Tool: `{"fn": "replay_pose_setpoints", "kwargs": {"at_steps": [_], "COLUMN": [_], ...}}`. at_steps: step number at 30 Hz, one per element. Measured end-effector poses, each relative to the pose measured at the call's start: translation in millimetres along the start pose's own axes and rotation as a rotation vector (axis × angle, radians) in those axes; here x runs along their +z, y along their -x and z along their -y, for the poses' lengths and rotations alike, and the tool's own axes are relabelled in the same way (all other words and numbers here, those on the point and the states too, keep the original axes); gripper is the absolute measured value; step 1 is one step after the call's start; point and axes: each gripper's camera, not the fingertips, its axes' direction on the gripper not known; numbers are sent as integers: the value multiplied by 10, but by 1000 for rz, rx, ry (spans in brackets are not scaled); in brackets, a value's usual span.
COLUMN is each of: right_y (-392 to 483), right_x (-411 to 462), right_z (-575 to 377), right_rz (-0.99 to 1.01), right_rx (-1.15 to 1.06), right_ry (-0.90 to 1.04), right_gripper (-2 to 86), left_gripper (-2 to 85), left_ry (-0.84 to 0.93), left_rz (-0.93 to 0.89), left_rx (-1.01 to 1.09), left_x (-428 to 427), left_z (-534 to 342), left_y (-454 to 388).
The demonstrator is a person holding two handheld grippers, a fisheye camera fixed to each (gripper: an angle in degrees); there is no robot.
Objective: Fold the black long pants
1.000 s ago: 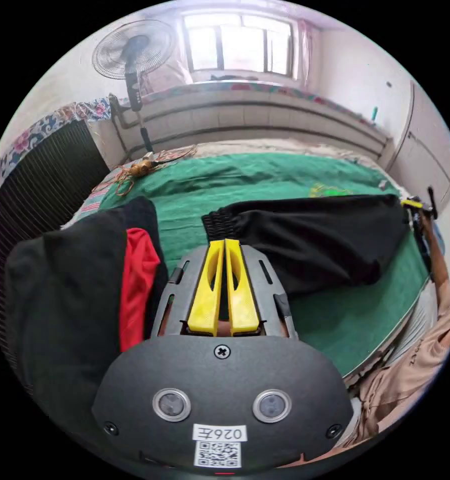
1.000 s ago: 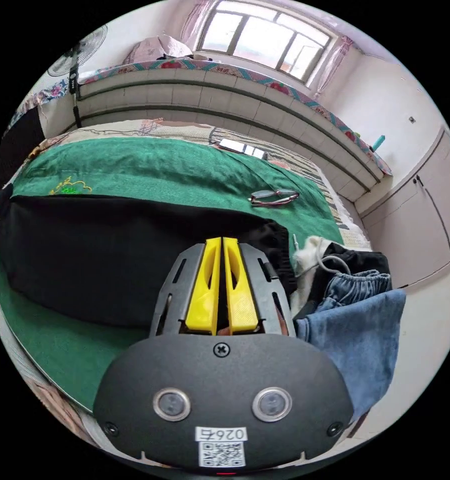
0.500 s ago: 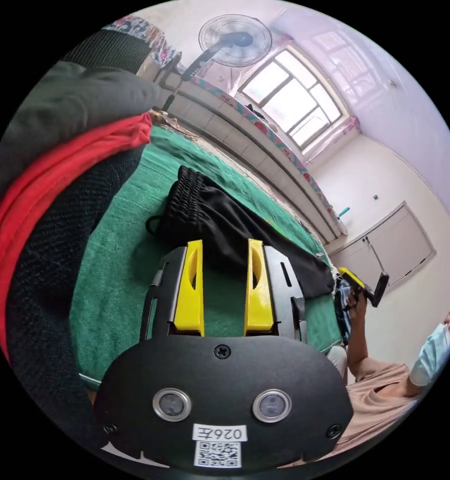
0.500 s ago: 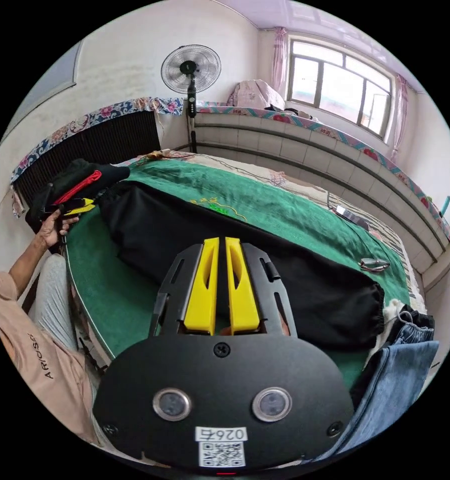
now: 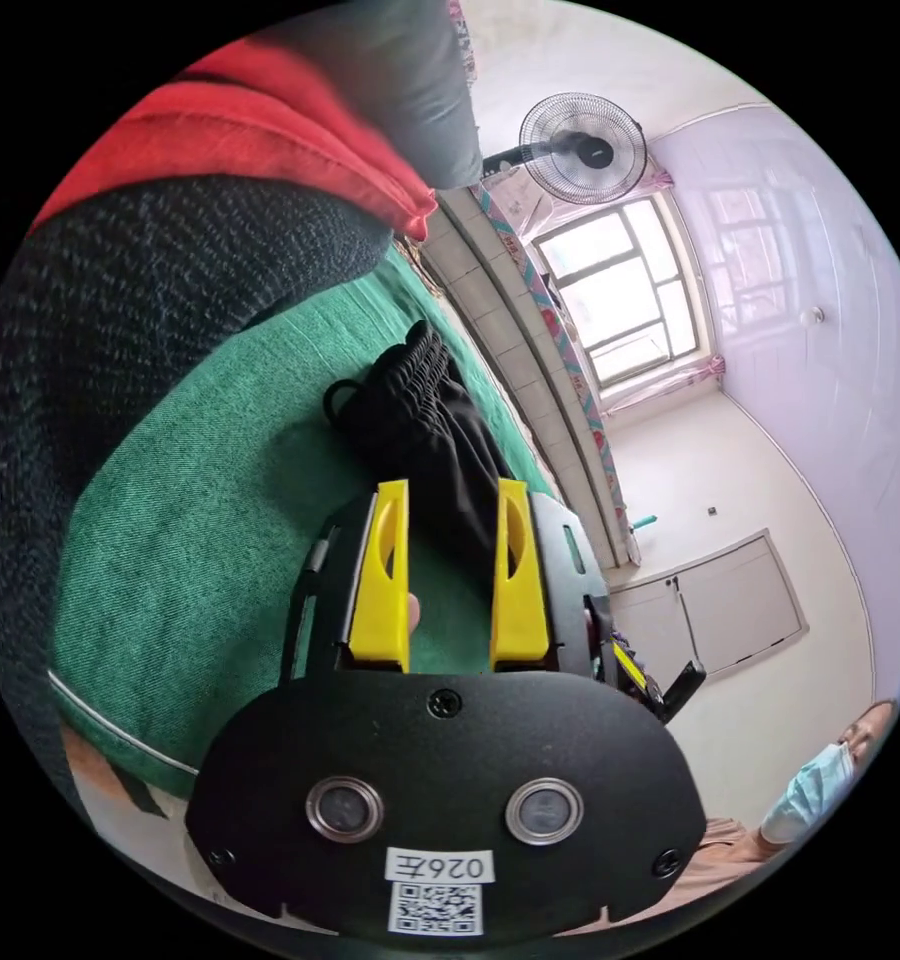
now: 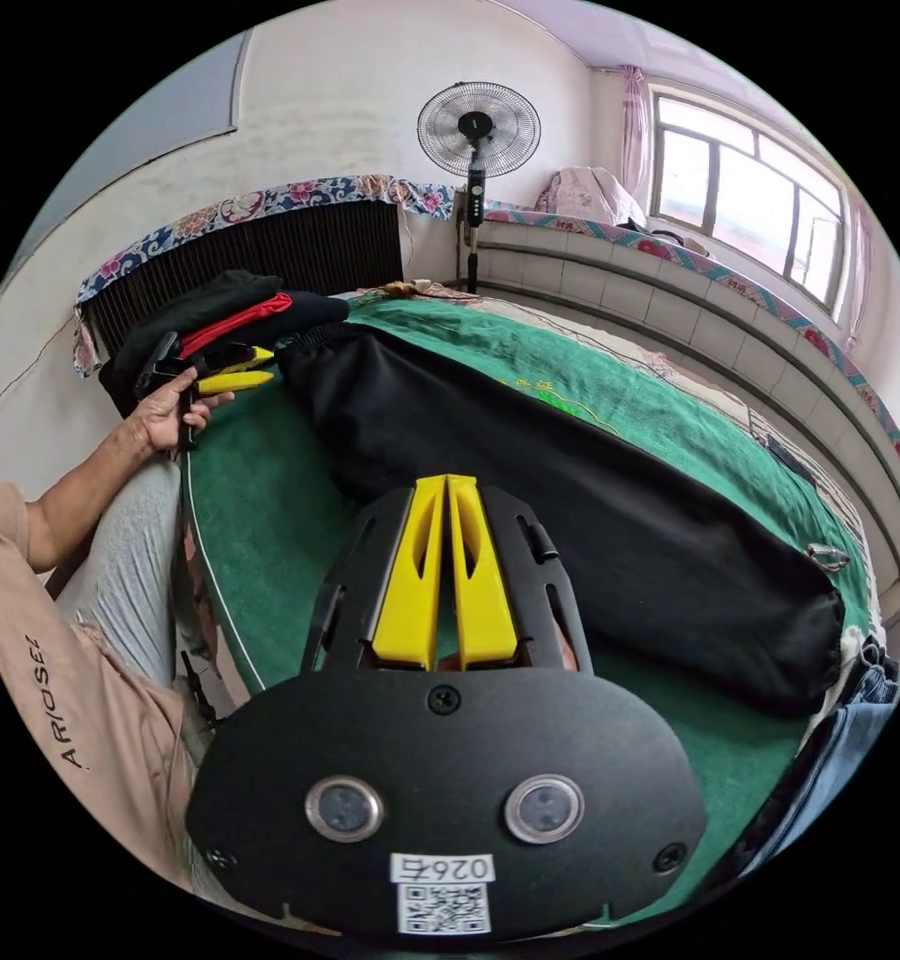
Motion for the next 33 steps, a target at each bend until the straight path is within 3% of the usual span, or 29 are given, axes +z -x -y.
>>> {"fn": "replay_pose_setpoints", "kwargs": {"at_steps": [3,5,10,14,20,23,28,33], "right_y": [-158,-209,-355,-817,-1753,-2189,-2712,-3097], "right_x": [12,44,202,222,-50,-362,-834,-960], "right_z": [-52,-79,-180,-322,-650,-970,-1542,-1965], "right_rz": [41,48,15,37,107,72,-119,-230], "right_rx": [23,20,17,172,478,666,942,1135], "right_ry": [11,23,81,99,17,-86,-216,-274], "right_gripper": [-13,-13,-14,-12,-11,-11,-12,-9], "left_gripper": [231,225,96,78,78,45,-5,-9], "left_ry": [-12,-3,-20,-45,-146,-194,-333,17], "left_rz": [-4,3,154,228,185,133,244,5], "left_rx": [-11,-48,-33,26,-47,89,378,805], "left_x": [228,380,474,513,646,707,1065,2576], "left_z": [12,61,83,-94,-647,-1068,-1993,-2390], "left_y": [-9,35,27,-141,-430,-924,-1861,-3159]}}
